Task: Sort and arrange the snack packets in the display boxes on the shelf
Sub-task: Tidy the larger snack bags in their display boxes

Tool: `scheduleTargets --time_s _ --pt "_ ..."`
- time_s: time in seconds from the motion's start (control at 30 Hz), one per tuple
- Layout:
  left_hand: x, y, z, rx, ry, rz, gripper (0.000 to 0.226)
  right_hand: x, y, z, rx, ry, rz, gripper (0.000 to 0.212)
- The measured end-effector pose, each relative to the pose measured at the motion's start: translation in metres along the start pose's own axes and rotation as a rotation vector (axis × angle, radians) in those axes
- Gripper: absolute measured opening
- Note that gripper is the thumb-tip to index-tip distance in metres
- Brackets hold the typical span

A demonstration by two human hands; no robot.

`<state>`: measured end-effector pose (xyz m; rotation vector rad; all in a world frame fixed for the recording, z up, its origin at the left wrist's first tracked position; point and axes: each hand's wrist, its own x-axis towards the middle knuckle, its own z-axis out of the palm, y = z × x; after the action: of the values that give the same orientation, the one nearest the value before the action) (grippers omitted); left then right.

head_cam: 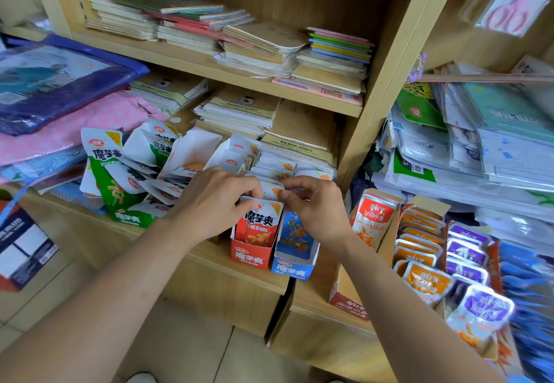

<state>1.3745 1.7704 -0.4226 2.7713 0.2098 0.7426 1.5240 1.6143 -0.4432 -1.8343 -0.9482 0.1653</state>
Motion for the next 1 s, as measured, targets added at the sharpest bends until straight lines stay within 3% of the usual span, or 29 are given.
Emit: scheduleTargets --time_s 0.33,0.6,0.7,0.8,1.0 --pt "0.004 0.004 0.015 0.061 0.187 -0.003 0.015 0.003 -0.005 -0.003 0.063 0.051 0.060 0.025" --pt "0.004 -0.001 0.024 0.215 0.269 0.029 0.027 0.003 -0.003 -0.005 0.006 -0.009 -0.055 0.027" --pt "0.003 -0.005 0.022 0.243 0.194 0.002 0.049 0.001 0.000 -0.004 -0.178 0.027 -0.174 0.037" --pt "-0.001 -0.008 0.027 0.294 0.116 0.016 0.053 0.000 0.004 -0.001 -0.538 -0.024 -0.353 0.043" --pt "-0.007 -0.012 0.028 0.201 0.035 0.013 0.056 0.006 -0.003 -0.006 -0.776 -0.118 -0.187 0.066"
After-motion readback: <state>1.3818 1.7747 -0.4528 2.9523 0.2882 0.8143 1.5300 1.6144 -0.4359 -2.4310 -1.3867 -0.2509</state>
